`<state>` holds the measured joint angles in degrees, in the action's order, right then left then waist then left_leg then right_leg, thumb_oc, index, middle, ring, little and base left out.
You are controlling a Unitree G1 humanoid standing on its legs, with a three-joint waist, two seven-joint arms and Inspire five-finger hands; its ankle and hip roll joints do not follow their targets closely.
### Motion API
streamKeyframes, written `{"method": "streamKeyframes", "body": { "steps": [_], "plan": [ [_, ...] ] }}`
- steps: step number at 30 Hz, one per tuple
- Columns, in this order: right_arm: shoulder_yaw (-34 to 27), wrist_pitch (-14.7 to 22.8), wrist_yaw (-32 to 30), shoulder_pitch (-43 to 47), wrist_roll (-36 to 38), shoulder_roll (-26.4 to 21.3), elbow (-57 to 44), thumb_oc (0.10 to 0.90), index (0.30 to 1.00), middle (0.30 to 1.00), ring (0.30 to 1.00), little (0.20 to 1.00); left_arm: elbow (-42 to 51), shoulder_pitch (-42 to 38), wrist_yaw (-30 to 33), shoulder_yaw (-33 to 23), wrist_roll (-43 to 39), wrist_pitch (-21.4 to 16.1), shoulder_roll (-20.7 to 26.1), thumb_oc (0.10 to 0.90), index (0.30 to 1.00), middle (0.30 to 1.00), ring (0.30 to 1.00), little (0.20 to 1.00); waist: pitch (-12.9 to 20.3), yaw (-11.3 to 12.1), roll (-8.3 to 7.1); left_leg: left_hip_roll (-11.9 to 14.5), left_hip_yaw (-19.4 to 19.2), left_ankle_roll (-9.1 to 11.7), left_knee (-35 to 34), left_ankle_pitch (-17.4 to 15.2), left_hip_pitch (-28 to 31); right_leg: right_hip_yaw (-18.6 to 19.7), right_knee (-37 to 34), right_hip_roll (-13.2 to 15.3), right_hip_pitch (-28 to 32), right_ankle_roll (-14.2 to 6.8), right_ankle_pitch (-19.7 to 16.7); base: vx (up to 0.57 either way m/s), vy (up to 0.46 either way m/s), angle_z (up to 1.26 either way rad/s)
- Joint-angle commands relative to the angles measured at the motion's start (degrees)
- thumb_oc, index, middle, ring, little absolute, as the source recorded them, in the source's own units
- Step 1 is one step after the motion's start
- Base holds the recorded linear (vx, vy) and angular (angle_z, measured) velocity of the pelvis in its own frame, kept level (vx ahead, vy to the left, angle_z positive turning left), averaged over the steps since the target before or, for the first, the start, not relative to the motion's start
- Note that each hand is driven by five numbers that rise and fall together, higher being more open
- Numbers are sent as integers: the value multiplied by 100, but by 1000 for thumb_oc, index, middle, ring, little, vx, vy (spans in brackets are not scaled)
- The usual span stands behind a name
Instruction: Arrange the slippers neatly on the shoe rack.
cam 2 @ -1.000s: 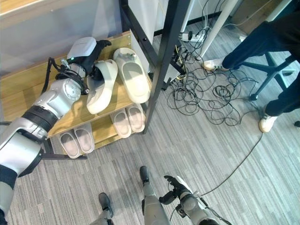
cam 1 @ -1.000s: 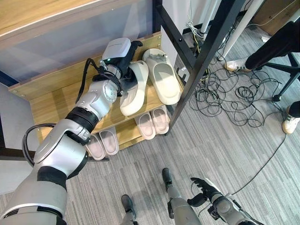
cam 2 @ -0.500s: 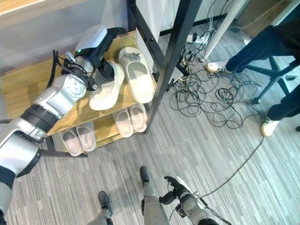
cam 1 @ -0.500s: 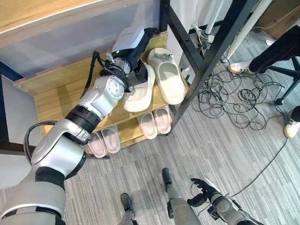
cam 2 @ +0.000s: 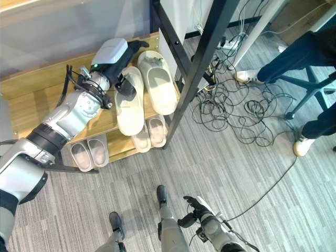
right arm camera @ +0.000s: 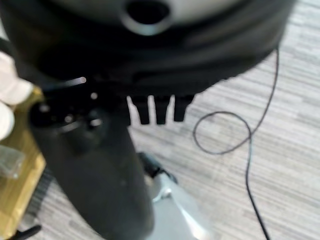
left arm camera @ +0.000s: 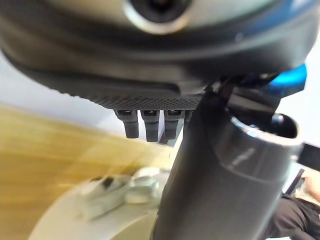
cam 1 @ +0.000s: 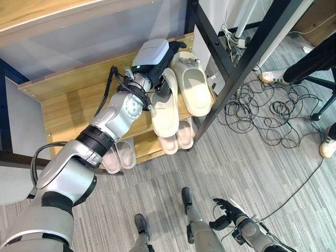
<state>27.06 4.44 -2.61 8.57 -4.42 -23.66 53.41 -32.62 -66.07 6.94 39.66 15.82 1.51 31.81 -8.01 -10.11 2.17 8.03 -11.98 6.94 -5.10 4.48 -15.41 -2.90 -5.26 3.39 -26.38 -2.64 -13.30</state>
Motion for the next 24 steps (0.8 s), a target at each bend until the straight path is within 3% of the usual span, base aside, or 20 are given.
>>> {"method": "streamKeyframes", "body": {
  "steps": [1, 12, 24],
  "plan": [
    [-6, 76, 53, -27, -86, 3, 7, 800, 900, 900, 900, 900, 69, -595, 144, -594, -19, -238, 48, 800, 900, 900, 900, 900, 161, -2, -207, -220, 275, -93, 10, 5, -81, -253, 76, 197, 444, -499, 687, 0, 0, 0],
    [73, 45, 135, 39, -99, -10, -11, 800, 900, 900, 900, 900, 342, -843, -107, -345, -358, -333, 243, 800, 900, 900, 900, 900, 179, 10, -194, -221, 270, -95, 10, 4, -53, -255, 78, 193, 466, -497, 688, 0, 0, 0],
    [18, 38, 154, -6, -161, 8, 1, 800, 900, 900, 900, 900, 1299, -415, -290, -511, -842, -540, 532, 800, 900, 900, 900, 900, 197, 97, -191, -212, 288, -92, 10, -1, -10, -275, 64, 182, 524, -493, 706, -3, 1, 1]
  ]
}}
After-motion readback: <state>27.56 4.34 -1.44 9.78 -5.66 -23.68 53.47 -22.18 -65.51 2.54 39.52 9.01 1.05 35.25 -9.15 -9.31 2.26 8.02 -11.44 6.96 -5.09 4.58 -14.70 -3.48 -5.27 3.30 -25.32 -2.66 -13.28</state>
